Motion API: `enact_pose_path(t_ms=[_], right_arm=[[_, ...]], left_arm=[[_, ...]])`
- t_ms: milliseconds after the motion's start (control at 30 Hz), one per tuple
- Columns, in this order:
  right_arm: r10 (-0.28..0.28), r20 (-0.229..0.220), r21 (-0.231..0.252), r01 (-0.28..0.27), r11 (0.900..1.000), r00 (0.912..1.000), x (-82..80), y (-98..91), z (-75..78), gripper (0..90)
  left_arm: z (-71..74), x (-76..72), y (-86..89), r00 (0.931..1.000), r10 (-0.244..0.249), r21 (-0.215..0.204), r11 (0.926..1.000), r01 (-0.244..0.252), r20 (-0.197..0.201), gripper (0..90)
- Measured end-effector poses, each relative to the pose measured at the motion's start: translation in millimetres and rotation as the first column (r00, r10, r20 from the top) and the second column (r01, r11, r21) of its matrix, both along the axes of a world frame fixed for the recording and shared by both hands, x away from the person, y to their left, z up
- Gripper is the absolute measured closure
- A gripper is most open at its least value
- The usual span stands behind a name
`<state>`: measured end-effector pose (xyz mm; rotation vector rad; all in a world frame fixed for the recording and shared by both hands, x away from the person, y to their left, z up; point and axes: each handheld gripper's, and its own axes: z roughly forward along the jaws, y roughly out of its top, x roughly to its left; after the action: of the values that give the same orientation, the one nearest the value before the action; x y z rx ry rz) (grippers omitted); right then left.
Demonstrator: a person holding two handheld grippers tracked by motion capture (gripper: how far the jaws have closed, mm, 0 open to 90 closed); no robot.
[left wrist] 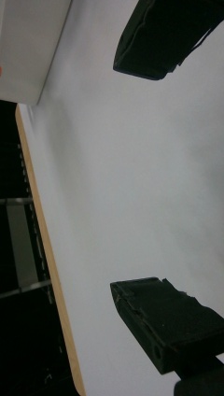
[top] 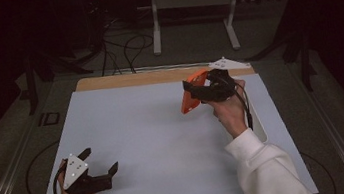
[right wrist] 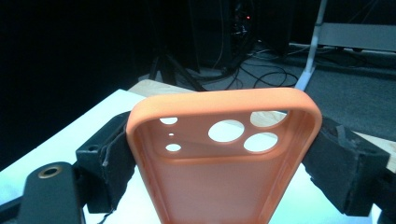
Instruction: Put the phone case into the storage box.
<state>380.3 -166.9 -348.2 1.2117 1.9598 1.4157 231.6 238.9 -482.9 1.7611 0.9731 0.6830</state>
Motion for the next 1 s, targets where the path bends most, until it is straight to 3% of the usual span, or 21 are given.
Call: enact_pose_path(t_ms=[467,1000], right_arm=[[-0.031,-0.008,-0.015,0.031,0.9994,0.9995,5.2,-9.7,-5.6,16.1],[-0.08,0.0,-0.028,0.08,0.9964,0.9968,13.3,-19.6,-2.1,16.1]], left_arm=[[-1.7,-1.4,7.6,0.9997,0.025,-0.016,0.9996,-0.025,-0.003,0.1],[-1.5,-1.2,7.5,0.9993,0.036,-0.019,0.9992,-0.036,-0.008,0.1]])
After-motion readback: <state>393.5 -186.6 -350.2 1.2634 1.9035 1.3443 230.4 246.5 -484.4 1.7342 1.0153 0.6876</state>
